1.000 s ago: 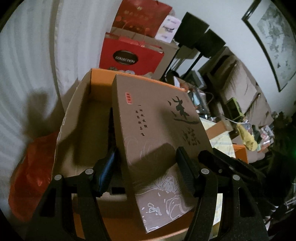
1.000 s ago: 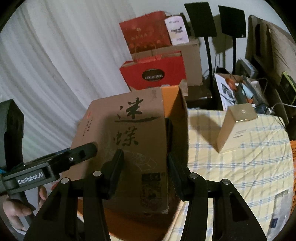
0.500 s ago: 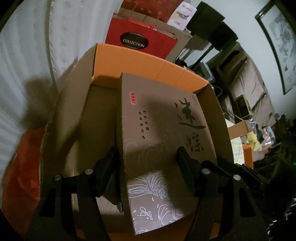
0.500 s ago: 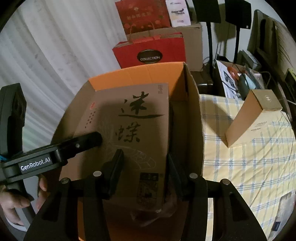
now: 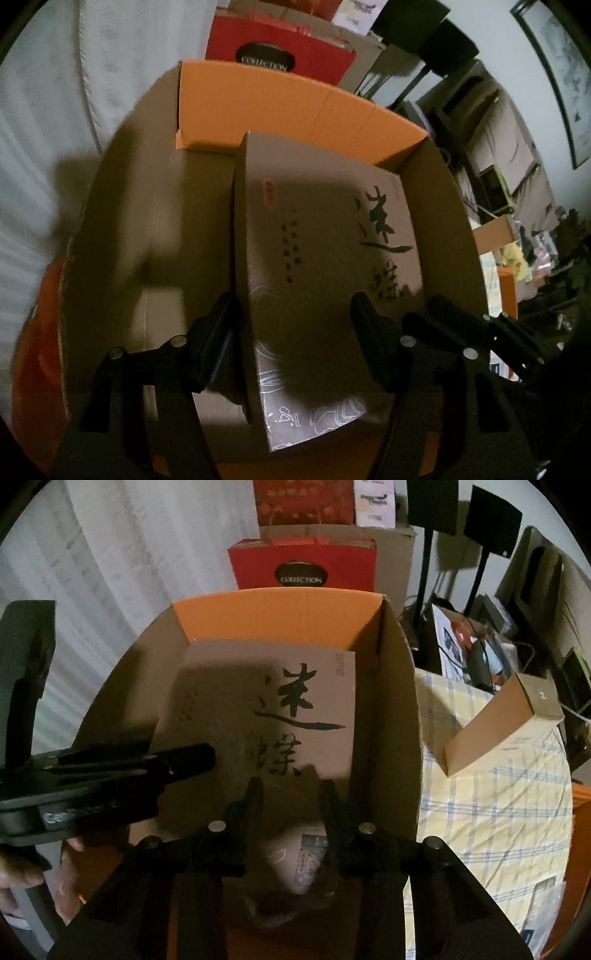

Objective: Organize objects

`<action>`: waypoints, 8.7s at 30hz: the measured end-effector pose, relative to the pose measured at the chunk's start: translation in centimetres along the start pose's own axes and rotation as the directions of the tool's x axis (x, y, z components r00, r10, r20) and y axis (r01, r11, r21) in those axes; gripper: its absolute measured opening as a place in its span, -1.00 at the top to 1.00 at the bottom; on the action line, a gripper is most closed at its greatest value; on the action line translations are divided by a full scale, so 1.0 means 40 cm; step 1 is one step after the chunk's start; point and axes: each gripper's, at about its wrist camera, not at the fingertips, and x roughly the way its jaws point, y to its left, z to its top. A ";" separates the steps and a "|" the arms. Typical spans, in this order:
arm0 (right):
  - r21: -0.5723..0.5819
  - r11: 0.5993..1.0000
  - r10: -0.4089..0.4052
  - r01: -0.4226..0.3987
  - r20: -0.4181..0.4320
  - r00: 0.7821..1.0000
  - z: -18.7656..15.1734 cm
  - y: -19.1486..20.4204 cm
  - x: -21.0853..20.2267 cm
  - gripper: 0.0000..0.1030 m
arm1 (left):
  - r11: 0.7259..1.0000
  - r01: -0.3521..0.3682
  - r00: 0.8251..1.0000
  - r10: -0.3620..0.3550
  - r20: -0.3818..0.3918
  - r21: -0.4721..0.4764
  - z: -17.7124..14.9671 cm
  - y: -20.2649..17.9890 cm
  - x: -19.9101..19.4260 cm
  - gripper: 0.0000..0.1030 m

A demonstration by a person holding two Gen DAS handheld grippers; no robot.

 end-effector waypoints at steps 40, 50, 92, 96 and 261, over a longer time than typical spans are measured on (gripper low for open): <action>0.210 0.964 -0.206 0.162 0.210 0.956 -0.190 -0.365 -0.381 -0.95 | 0.959 -0.046 0.983 -0.008 0.185 0.281 -0.064 -0.513 -0.084 -0.92; 0.293 0.924 -0.303 0.244 0.174 0.937 -0.298 -0.498 -0.406 -0.95 | 0.960 -0.100 0.976 0.043 0.215 0.262 -0.034 -0.621 0.021 -0.92; 0.279 0.910 -0.307 0.308 -0.046 0.950 -0.511 -0.682 -0.220 -0.41 | 0.938 -0.191 0.978 0.157 0.138 0.290 0.025 -0.701 0.258 0.08; 0.279 0.913 -0.301 0.297 -0.029 0.953 -0.507 -0.676 -0.237 -0.41 | 0.939 -0.171 0.980 0.130 0.152 0.300 0.015 -0.697 0.220 0.09; 0.215 0.960 -0.236 0.179 0.281 0.930 -0.494 -0.248 -0.413 -0.97 | 0.967 -0.178 0.929 0.103 0.355 0.185 -0.499 -0.328 -0.262 -1.00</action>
